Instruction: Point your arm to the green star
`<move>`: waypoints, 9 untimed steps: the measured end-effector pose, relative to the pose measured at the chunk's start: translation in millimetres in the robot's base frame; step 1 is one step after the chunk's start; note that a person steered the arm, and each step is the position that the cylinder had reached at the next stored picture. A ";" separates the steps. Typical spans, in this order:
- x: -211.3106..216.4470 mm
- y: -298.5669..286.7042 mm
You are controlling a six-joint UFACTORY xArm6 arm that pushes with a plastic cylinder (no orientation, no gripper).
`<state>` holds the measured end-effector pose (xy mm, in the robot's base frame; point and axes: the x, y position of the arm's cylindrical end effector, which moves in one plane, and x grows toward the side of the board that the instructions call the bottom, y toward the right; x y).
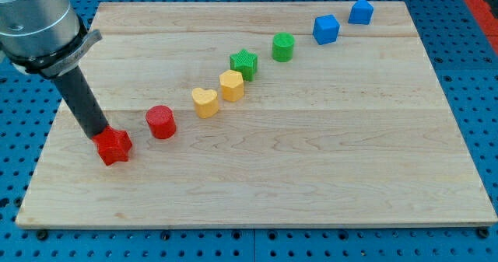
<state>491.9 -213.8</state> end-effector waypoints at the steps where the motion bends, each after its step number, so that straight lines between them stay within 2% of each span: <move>1: 13.8 0.0; 2: 21.9 -5.8; 4: 31.9 -86.1; 5: 46.7 -90.6; 6: 86.2 -90.5; 7: 78.9 -90.7; 9: -22.1 -68.9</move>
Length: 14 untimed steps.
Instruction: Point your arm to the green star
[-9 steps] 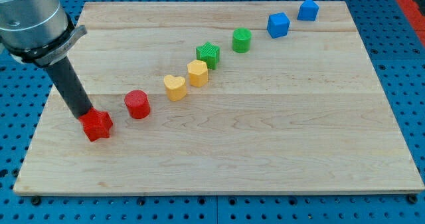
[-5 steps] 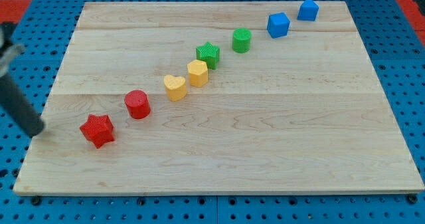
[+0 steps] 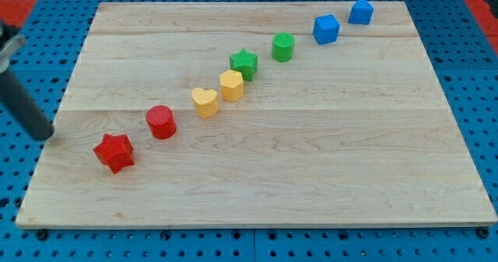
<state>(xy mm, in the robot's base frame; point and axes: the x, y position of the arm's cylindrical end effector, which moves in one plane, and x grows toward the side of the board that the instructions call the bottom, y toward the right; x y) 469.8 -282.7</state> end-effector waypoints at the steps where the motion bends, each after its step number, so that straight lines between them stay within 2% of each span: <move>1: -64.4 36.5; 4: -246.8 212.4; 5: -277.7 265.6; 11: -275.1 260.2; 12: -248.2 238.0; 14: -162.3 214.4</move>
<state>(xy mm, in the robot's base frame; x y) 307.4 -68.3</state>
